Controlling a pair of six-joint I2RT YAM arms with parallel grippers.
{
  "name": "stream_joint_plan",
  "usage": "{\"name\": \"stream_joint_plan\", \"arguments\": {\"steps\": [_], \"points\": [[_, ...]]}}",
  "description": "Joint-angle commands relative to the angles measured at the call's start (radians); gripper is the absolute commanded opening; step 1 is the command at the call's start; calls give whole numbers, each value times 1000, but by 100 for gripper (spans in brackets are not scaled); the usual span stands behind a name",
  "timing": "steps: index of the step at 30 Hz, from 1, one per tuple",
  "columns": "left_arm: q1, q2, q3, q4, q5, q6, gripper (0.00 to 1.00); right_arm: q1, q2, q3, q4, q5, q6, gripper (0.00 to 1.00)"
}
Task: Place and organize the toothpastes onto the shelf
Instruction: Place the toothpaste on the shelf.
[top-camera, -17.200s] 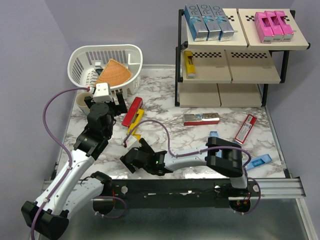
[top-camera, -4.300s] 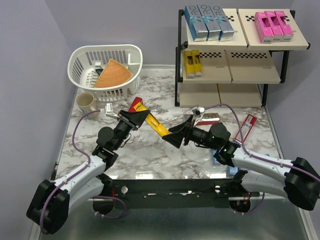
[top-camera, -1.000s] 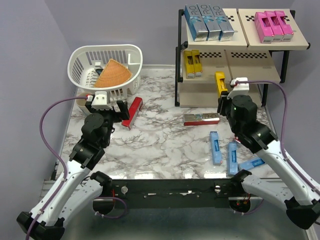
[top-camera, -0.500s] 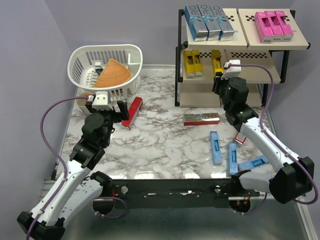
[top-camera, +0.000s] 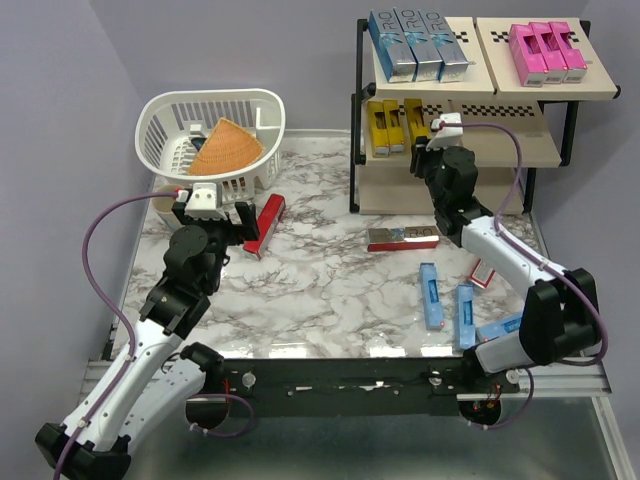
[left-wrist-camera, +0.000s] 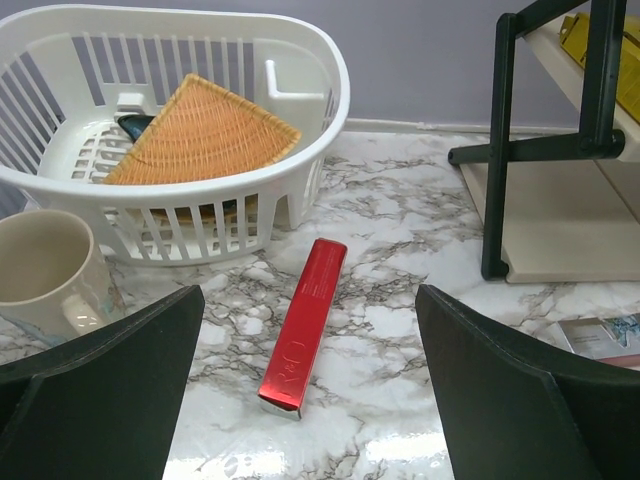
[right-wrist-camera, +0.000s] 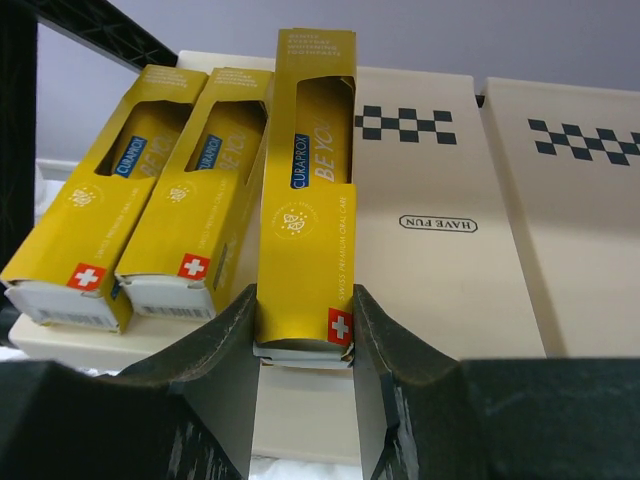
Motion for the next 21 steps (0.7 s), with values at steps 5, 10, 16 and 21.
{"name": "stream_joint_plan", "arguments": {"steps": [5, 10, 16, 21], "points": [[10, -5, -16, 20, 33, 0, 99, -29, 46, 52, 86, -46, 27, 50], [11, -2, -17, 21, 35, -1, 99, -33, 37, 52, 66, -66, 41, 57], [13, -2, -19, 21, 41, 0, 99, -46, -6, 27, 49, -80, 58, 56], [14, -1, -19, 20, 47, -4, 99, -55, -28, -13, 57, -104, 93, 48]]}}
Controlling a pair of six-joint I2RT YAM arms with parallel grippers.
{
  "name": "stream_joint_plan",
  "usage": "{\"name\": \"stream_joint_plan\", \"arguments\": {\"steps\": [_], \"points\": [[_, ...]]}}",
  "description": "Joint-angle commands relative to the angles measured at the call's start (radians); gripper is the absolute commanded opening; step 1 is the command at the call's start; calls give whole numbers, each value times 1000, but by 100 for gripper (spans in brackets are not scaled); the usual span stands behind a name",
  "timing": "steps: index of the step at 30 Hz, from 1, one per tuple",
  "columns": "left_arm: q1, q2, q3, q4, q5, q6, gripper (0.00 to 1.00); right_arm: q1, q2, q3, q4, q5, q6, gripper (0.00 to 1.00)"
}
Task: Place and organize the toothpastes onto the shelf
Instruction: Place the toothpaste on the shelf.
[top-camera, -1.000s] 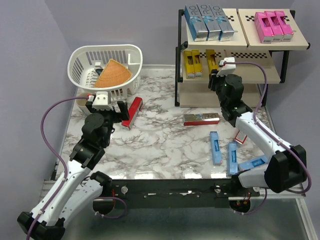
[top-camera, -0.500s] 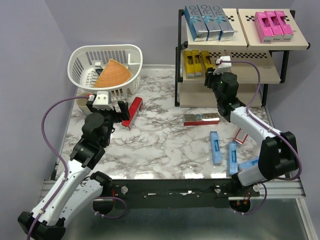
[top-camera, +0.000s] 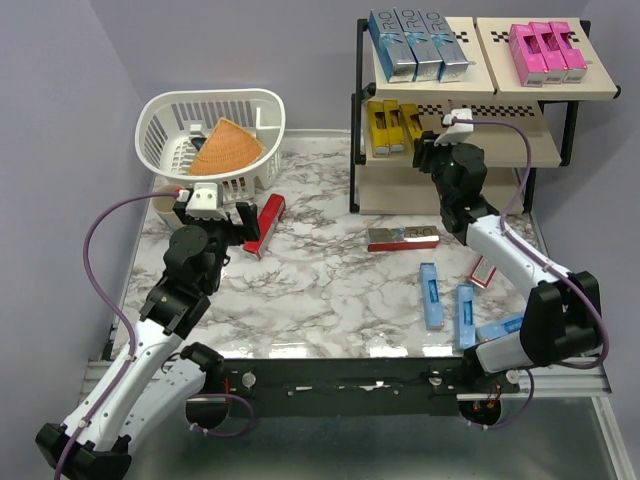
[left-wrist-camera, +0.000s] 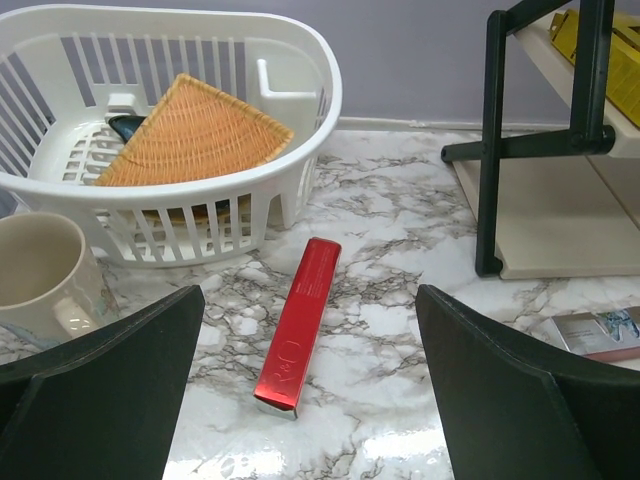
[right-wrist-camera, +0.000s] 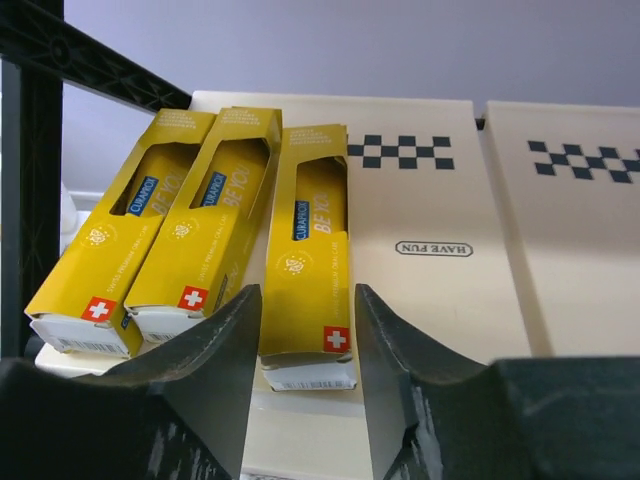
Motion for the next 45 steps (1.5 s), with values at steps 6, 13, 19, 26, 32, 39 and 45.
{"name": "stream_joint_plan", "arguments": {"steps": [6, 13, 19, 26, 32, 39, 45], "points": [[12, 4, -17, 19, 24, -2, 99, -21, -17, -7, 20, -60, 61, 40], [15, 9, -17, 19, 30, -3, 99, -22, 20, 2, 17, -82, 95, 39], [16, 15, -19, 19, 33, -5, 99, -27, 52, 16, 28, -82, 114, 34], [20, 18, -19, 19, 36, -5, 99, -25, 86, 48, 37, -114, 138, 32], [23, 23, -17, 21, 45, -7, 99, -25, 95, 56, 38, -177, 158, 31], [27, 24, -16, 21, 51, -10, 99, -27, 78, 23, 46, -192, 177, 31], [27, 21, -16, 19, 54, -11, 99, -25, 11, 6, 16, -168, 157, 34]]}}
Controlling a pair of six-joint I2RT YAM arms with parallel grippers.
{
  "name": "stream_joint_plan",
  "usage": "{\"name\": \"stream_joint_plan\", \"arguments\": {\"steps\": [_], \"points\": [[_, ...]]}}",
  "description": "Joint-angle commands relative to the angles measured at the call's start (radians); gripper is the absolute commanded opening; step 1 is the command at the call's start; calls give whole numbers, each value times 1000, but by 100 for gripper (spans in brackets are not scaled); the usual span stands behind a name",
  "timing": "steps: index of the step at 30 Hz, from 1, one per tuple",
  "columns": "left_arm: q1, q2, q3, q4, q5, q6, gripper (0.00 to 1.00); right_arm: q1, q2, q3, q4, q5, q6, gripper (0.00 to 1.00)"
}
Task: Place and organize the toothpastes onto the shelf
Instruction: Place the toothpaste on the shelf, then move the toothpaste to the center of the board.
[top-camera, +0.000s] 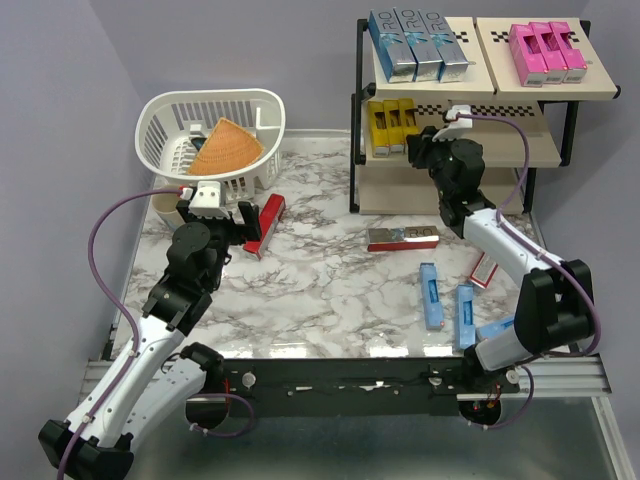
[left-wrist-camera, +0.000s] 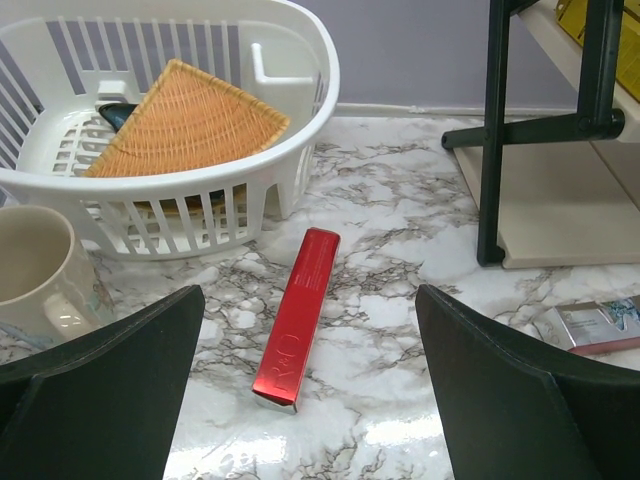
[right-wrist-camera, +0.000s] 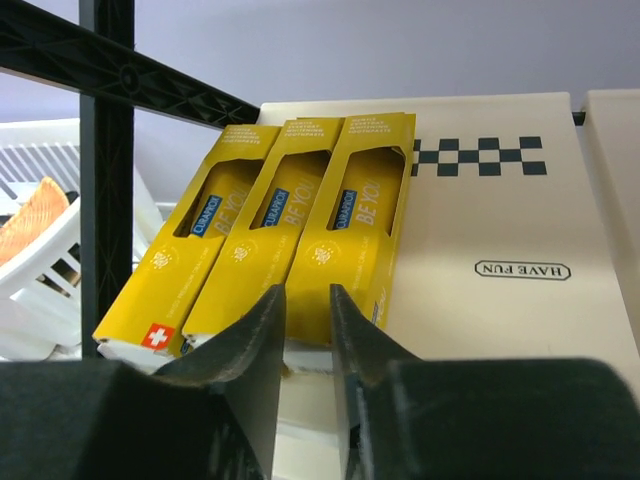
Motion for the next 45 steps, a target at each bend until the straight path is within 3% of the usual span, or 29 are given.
{"name": "stream_joint_plan", "arguments": {"steps": [1, 10, 19, 27, 37, 45], "points": [[8, -2, -10, 17, 23, -8, 99, -5, -66, -24, -52, 8, -8, 35], [9, -17, -7, 8, 39, -14, 99, -5, -280, -65, -270, 67, 33, 59], [11, -31, -5, -4, 84, -40, 99, -5, -616, -331, -622, 77, 203, 82], [11, -23, -2, -3, 107, -49, 99, -5, -768, -481, -939, 28, 320, 99], [11, -11, -4, -5, 109, -51, 99, -5, -793, -656, -1046, -29, 507, 100], [11, -5, -5, -6, 110, -52, 99, -3, -753, -704, -1043, -132, 524, 100]]}}
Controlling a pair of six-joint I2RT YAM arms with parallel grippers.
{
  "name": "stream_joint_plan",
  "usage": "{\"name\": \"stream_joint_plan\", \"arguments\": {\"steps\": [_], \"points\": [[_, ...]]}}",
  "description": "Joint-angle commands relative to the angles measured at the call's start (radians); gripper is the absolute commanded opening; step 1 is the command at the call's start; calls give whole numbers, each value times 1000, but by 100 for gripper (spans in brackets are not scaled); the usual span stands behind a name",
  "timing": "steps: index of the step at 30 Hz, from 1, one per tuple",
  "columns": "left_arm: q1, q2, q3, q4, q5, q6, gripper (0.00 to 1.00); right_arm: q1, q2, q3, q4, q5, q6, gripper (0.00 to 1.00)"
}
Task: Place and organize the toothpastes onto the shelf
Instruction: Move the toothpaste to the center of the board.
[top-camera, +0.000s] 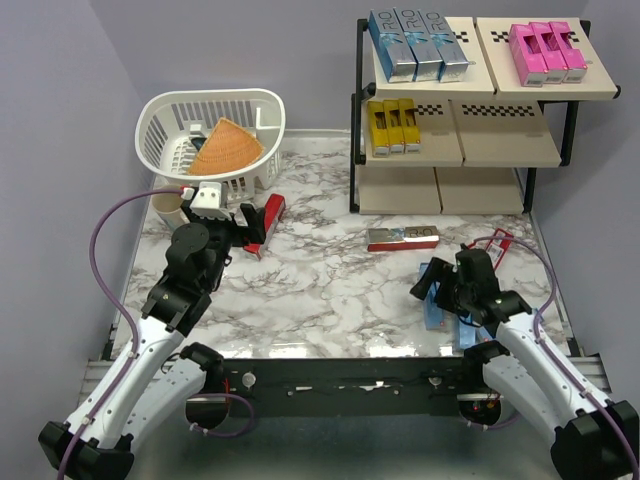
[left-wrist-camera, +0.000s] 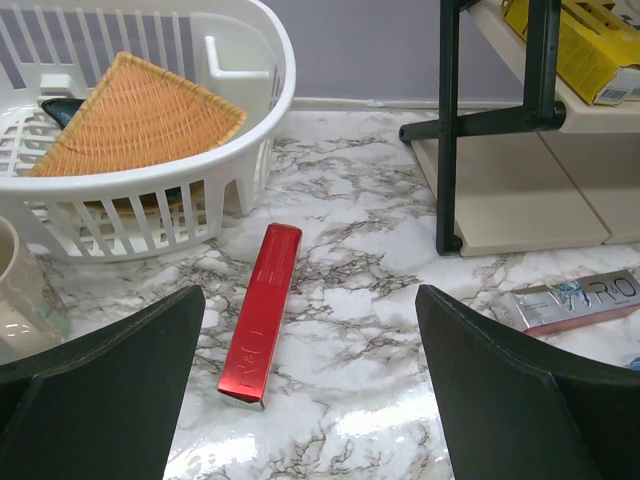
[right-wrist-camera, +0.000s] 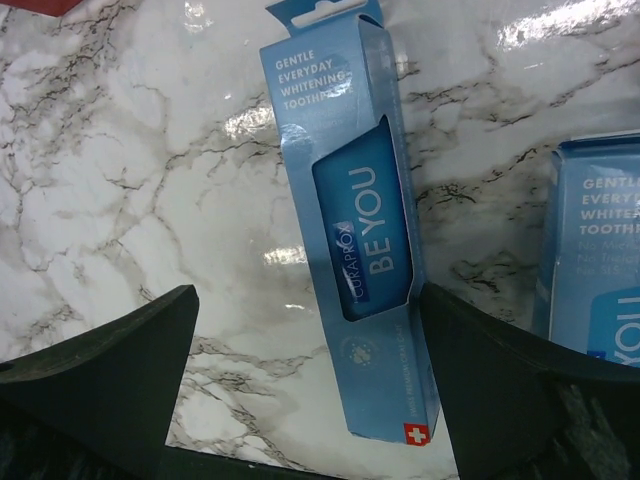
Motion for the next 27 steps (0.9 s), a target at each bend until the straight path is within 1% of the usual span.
{"name": "stream_joint_plan", "arguments": {"steps": [1, 2, 5, 8, 9, 10, 12, 13, 14, 17, 20, 21, 24, 25, 27], "points": [[6, 2, -4, 0, 21, -8, 99, -2, 41, -37, -16, -68, 45, 100], [6, 2, -4, 0, 23, -6, 99, -2, 60, -37, -13, -86, 42, 99], [6, -5, -2, 0, 26, -6, 99, 12, 107, -33, 4, -104, 31, 94], [6, -9, -4, 0, 27, -8, 99, 46, 132, -22, 9, -82, 31, 85], [6, -11, -4, 0, 30, -6, 99, 58, 138, -20, 12, -74, 34, 81], [6, -12, -2, -3, 29, -9, 99, 93, 155, -16, 18, -68, 36, 77], [6, -14, -1, -1, 32, -9, 99, 141, 179, 1, 12, -22, 50, 73], [6, -14, -2, -1, 32, -8, 99, 200, 210, 7, 9, -1, 62, 71], [6, -15, -2, -1, 32, -8, 99, 233, 228, 21, 1, 60, 71, 71], [6, -17, -2, -1, 33, -8, 99, 345, 312, 73, -31, 161, 106, 70], [6, -17, -4, -3, 33, -6, 99, 428, 388, 112, -42, 221, 129, 66], [6, -18, -4, -3, 29, -8, 99, 451, 403, 121, -37, 232, 135, 62], [6, -18, -2, -3, 29, -6, 99, 556, 474, 164, -5, 265, 149, 59], [6, -17, -2, -3, 29, -8, 99, 619, 497, 177, 10, 268, 139, 59], [6, -18, -2, -3, 32, -6, 99, 682, 570, 231, 73, 263, 99, 59]]}}
